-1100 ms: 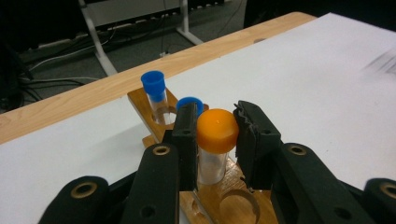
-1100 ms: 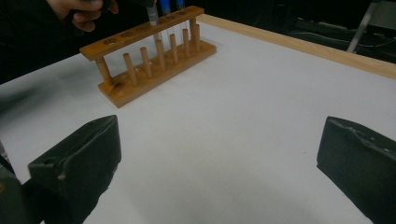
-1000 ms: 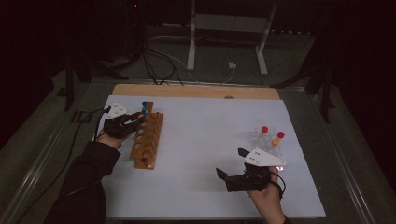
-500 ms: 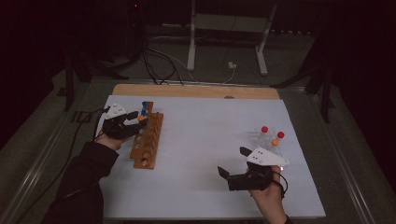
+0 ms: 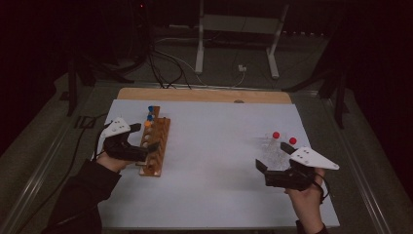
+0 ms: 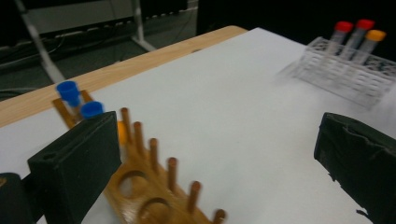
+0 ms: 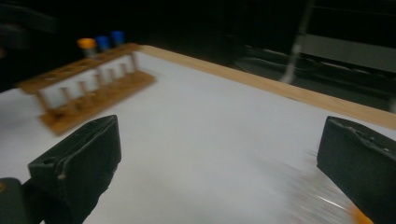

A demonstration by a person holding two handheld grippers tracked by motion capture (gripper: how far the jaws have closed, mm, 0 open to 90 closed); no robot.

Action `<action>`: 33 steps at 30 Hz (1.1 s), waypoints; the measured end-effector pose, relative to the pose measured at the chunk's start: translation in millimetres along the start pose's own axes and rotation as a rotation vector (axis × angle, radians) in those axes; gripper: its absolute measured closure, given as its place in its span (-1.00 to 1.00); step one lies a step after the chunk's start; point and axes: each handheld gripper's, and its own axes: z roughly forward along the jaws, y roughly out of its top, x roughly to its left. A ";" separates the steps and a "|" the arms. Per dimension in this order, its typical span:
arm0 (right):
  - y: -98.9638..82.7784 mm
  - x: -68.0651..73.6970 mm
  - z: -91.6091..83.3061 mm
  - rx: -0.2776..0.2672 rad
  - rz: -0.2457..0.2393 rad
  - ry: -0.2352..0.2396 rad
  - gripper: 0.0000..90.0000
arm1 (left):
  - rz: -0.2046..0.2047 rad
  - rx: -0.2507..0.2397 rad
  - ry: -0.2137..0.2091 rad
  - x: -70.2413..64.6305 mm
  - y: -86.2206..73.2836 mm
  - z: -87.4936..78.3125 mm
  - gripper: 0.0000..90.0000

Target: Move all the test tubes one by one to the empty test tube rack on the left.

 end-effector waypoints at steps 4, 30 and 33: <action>-3.6 -18.1 -9.8 0.014 0.053 -0.089 -1.00 | 0.010 -0.027 -0.020 -9.0 -1.5 -8.4 -0.97; -54.9 -60.2 16.1 0.230 0.152 -0.245 -0.03 | 0.007 -0.025 -0.052 -15.9 -5.5 -13.9 -0.97; -56.2 -61.8 21.9 0.248 0.149 -0.244 0.05 | 0.008 -0.019 -0.056 -16.3 -5.9 -13.1 -0.97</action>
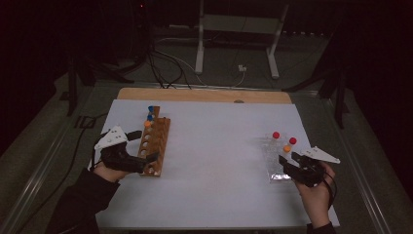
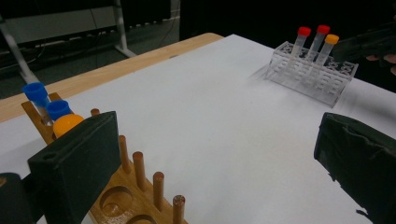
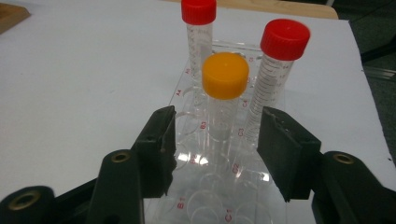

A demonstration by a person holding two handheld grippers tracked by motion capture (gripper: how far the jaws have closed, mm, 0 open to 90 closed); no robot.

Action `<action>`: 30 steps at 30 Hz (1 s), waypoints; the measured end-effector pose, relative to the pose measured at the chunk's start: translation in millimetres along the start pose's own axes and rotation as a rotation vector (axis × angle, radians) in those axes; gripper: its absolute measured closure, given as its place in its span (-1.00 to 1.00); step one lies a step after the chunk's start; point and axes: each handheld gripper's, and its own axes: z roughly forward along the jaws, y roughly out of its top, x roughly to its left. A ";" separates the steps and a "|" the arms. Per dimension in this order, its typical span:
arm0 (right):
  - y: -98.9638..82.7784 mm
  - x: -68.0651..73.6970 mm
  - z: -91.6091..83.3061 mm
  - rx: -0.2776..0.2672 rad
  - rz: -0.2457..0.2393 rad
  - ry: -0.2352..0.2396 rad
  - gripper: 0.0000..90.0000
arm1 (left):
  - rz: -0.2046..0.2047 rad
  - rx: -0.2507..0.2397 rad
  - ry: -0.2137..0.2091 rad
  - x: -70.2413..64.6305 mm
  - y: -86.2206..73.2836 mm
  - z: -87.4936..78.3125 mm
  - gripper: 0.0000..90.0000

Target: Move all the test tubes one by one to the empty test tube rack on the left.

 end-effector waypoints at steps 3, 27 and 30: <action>0.1 0.9 5.0 0.010 -0.010 -0.003 0.18 | -0.001 -0.001 -0.001 0.2 0.1 0.1 -0.97; 13.8 0.0 2.9 -0.002 -0.045 -0.019 0.65 | 0.002 0.007 -0.011 -0.5 0.2 0.8 -0.97; 14.9 0.3 0.4 -0.012 -0.046 -0.021 0.65 | -0.003 0.004 -0.013 -0.4 0.3 0.3 -0.97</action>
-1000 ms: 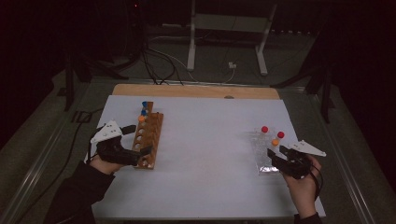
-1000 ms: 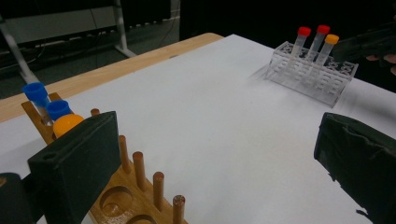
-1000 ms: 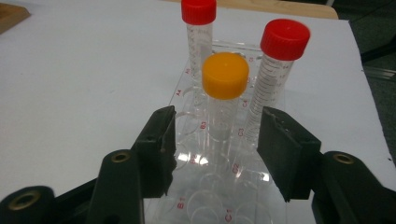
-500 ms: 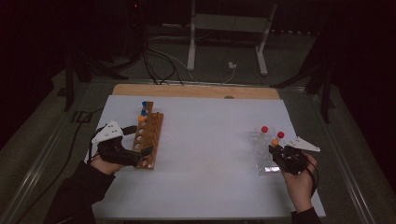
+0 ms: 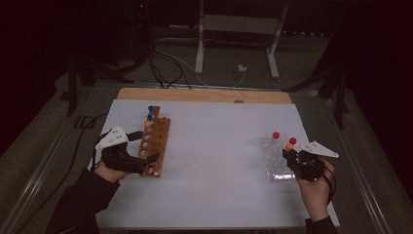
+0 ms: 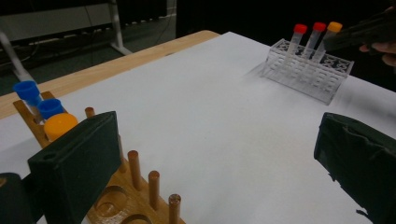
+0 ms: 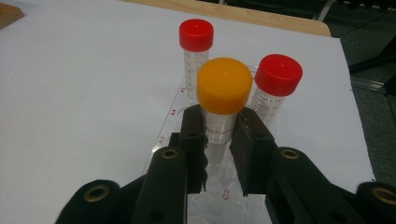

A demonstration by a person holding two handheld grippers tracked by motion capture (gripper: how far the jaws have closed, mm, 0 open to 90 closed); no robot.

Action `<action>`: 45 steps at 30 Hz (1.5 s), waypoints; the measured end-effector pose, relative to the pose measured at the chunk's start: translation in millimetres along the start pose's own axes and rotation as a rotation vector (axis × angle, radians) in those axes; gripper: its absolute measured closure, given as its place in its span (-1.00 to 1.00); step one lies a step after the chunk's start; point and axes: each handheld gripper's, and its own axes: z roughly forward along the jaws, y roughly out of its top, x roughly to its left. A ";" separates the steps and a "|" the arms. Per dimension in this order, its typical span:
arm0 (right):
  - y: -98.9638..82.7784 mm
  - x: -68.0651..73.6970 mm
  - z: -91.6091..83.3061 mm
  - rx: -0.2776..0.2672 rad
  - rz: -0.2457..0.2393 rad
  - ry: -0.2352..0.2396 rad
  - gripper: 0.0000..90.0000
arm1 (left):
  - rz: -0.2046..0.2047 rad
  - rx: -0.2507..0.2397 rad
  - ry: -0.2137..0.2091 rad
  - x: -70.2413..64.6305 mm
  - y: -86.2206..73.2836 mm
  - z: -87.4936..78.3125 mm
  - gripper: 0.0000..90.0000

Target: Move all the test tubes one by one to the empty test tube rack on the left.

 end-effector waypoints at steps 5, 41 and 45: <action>4.5 0.4 -9.3 -0.025 -0.006 -0.003 0.65 | 0.002 0.000 0.001 0.0 0.1 -0.2 -0.97; 24.8 110.8 -14.0 -0.057 -0.213 0.291 0.65 | 0.080 0.054 -0.173 -37.9 12.1 37.1 -0.97; 24.6 121.1 -10.7 -0.045 -0.230 0.319 0.65 | 0.090 0.057 -0.195 -44.5 15.5 42.6 -0.97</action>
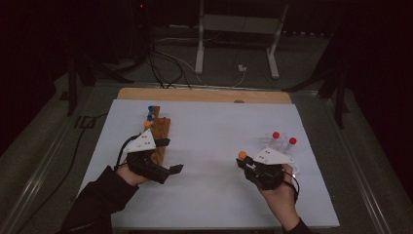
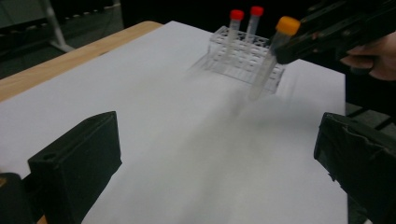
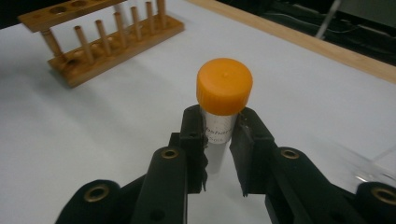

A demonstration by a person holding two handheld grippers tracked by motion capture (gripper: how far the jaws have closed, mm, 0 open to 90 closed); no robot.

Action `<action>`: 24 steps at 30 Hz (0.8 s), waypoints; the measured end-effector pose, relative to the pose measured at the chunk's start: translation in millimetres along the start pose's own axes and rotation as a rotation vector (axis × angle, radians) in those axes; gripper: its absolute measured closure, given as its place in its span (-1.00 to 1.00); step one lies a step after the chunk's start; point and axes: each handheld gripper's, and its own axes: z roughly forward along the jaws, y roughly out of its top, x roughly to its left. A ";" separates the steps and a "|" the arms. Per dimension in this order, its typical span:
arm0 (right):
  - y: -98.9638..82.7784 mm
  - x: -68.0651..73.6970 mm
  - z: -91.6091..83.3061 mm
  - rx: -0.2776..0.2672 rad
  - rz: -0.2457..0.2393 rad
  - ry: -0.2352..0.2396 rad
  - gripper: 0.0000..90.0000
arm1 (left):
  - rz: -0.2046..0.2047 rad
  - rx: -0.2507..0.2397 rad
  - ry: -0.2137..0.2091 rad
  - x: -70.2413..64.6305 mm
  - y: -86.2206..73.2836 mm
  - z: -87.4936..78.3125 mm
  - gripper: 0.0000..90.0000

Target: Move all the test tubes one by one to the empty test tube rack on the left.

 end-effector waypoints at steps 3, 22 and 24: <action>0.8 5.7 4.4 0.005 -0.009 0.020 0.65 | 0.016 0.004 -0.017 -3.8 3.5 4.3 -0.96; 6.7 38.3 22.5 0.035 -0.075 0.123 0.65 | 0.070 -0.024 -0.115 -26.1 24.8 35.5 -0.64; 6.7 40.4 23.6 0.038 -0.078 0.130 0.65 | 0.074 -0.023 -0.131 -28.1 27.0 40.3 -0.60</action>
